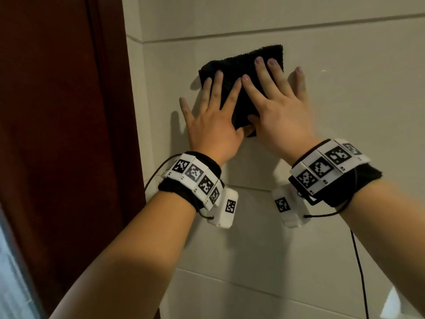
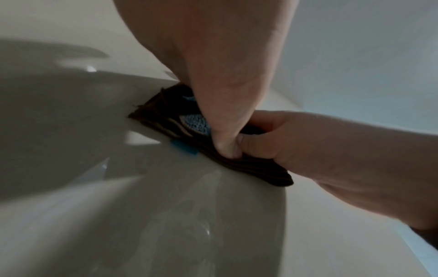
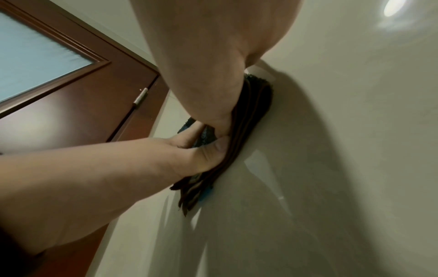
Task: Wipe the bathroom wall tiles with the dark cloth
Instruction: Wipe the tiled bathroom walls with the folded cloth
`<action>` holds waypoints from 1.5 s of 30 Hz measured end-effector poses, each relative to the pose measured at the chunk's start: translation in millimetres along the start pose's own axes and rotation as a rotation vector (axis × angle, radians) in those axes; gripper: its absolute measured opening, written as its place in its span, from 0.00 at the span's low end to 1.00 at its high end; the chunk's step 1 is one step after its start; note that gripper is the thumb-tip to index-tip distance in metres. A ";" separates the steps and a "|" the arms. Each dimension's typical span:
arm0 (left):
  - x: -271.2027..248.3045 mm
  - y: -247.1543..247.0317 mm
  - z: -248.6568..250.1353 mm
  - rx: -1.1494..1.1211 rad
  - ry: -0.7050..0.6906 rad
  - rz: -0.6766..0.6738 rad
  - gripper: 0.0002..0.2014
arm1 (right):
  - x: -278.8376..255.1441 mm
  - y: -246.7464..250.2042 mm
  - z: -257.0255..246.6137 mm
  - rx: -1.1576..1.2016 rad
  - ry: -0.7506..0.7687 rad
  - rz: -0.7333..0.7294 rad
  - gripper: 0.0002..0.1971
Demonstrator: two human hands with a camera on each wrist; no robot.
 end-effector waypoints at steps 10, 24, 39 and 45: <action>14.7 14.6 -46.8 -0.051 0.110 -0.030 0.46 | 45.1 -3.8 -45.2 0.022 0.055 -0.064 0.35; -86.1 -50.1 -27.0 -0.042 0.217 -0.153 0.51 | -52.3 -37.8 -65.2 0.046 0.228 -0.150 0.33; -71.2 -39.8 -41.0 -0.029 0.220 -0.172 0.50 | -31.5 -35.9 -70.7 -0.021 0.265 -0.133 0.38; -30.0 -8.8 -71.4 -0.097 0.272 -0.176 0.49 | 22.1 -29.7 -88.9 -0.045 0.228 -0.163 0.37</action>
Point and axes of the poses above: each hand's wrist, its own x-axis towards the middle knuckle, its own y-axis out of the back of the hand, z = x × y, the point moved 6 cm from there along x, towards the middle knuckle, and after that the axes turned 9 degrees about -y, right-handed, at the moved point
